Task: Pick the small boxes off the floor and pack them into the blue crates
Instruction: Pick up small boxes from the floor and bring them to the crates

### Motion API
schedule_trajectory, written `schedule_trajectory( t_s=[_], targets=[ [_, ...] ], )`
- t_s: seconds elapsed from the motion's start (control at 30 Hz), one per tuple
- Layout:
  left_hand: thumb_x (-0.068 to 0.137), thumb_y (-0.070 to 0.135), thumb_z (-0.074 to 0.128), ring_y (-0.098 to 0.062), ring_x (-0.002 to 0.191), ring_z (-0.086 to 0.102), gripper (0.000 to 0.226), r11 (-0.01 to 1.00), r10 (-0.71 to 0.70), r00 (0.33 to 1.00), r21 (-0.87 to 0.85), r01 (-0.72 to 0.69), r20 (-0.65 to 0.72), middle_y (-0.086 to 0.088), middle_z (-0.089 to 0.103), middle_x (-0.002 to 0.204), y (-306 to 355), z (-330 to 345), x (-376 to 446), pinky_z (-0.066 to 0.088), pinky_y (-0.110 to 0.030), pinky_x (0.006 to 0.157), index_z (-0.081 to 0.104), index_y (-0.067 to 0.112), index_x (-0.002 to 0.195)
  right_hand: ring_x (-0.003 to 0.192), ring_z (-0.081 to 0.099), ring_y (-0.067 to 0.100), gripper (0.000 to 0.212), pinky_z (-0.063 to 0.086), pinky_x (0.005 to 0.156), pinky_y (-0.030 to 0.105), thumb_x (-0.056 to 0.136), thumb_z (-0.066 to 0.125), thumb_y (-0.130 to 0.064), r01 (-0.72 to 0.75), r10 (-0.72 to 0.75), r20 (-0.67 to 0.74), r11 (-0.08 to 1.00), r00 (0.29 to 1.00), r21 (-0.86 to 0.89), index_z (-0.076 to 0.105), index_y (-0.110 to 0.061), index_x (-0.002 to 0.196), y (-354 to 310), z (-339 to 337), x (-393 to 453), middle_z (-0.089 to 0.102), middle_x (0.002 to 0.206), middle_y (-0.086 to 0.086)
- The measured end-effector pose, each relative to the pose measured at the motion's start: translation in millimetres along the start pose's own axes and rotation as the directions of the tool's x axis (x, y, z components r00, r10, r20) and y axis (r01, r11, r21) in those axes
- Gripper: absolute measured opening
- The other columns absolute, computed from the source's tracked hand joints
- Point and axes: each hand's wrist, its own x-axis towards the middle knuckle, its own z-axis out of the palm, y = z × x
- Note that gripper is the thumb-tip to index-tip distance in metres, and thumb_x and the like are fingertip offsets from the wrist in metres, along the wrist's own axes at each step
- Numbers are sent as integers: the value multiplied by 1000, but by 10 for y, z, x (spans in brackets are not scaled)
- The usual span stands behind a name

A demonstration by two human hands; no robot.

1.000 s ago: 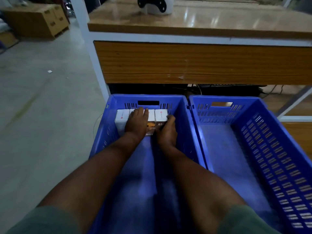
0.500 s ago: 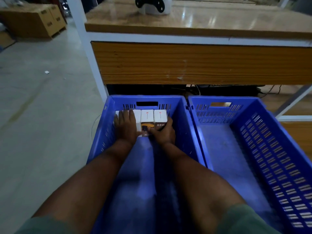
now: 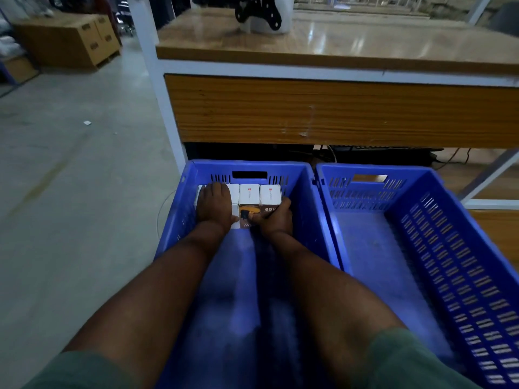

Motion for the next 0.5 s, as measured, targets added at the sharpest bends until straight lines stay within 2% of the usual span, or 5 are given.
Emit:
schedule_trajectory(
  t_s=[0.07,0.13,0.23,0.37,0.5],
  targets=[
    [76,55,81,-30,132,43,97,1000,-21,1000,10,21,6,-16,42,143,25,-42,-5,30,-40,118,35,7,147,130,53,36,119,52,103,49,64,96,-22,-31,31,-11,999,999,33,17,-26,154,-31,24,-34,47,146,12],
    [75,53,82,-32,138,39,101,1000,-26,1000,-10,26,11,-17,38,148,30,-55,-25,26,-41,121,32,7,150,137,47,38,134,47,109,53,62,97,-18,-59,60,-5,997,998,50,6,-27,159,-63,18,-70,40,152,13],
    [75,52,83,-36,144,32,103,997,-3,1000,-76,4,5,-17,37,152,-17,-80,-85,21,-46,124,30,7,152,142,43,38,140,43,113,54,63,96,-12,-83,84,-26,995,996,53,-4,-27,161,-122,-52,-106,37,155,14],
    [83,50,76,-37,147,30,90,988,38,998,-147,-46,-59,-16,40,152,-120,-145,-248,17,-48,124,34,9,151,142,44,36,132,39,115,48,68,92,-8,-142,145,-29,987,989,77,0,-23,162,-242,-179,-193,40,153,15],
    [83,38,73,-37,125,51,66,961,102,987,-244,-130,-122,-16,58,133,-198,-363,-426,40,-48,107,51,8,136,133,52,37,98,46,112,51,74,86,-15,-56,60,-56,995,997,79,26,-11,152,-340,-217,-437,50,143,16]
  ],
)
